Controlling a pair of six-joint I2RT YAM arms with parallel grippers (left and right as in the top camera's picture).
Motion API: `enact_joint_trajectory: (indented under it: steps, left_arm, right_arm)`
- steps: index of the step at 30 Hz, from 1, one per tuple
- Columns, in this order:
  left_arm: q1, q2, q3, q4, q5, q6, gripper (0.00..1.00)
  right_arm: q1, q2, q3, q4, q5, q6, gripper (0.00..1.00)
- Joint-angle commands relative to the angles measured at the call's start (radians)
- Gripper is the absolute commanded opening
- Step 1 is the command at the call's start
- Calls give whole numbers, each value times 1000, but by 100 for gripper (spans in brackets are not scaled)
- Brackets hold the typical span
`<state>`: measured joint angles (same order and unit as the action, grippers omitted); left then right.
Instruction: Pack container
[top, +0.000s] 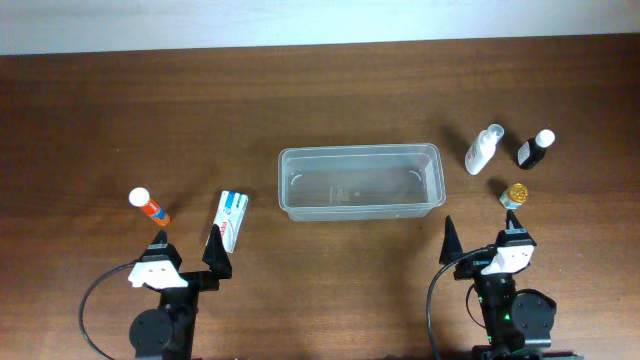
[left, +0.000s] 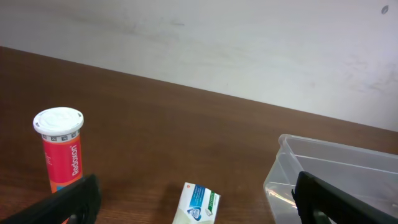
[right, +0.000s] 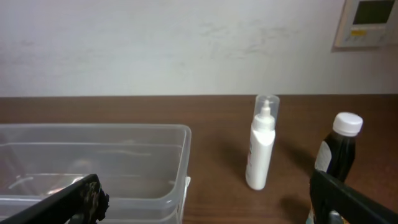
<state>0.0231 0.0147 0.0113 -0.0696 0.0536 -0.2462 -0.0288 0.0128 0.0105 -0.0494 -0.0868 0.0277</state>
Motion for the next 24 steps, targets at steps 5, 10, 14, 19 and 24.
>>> enact_joint_trajectory:
  steps: [5, 10, 14, 19, 24]
  left_arm:
    - [6, 52, 74, 0, 29, 16, 99]
    - [6, 235, 200, 0, 29, 16, 99]
    - [6, 486, 375, -34, 29, 17, 99]
    - [6, 812, 681, -250, 29, 17, 99]
    - [6, 1078, 1013, -541, 38, 65, 99]
  right_arm:
    - [9, 103, 145, -112, 31, 42, 98]
    - [9, 295, 323, -185, 36, 71, 98]
    - [7, 544, 587, -404, 47, 71, 98]
    - [-31, 872, 954, -698, 47, 70, 98]
    - [-100, 1131, 1274, -946, 17, 69, 98]
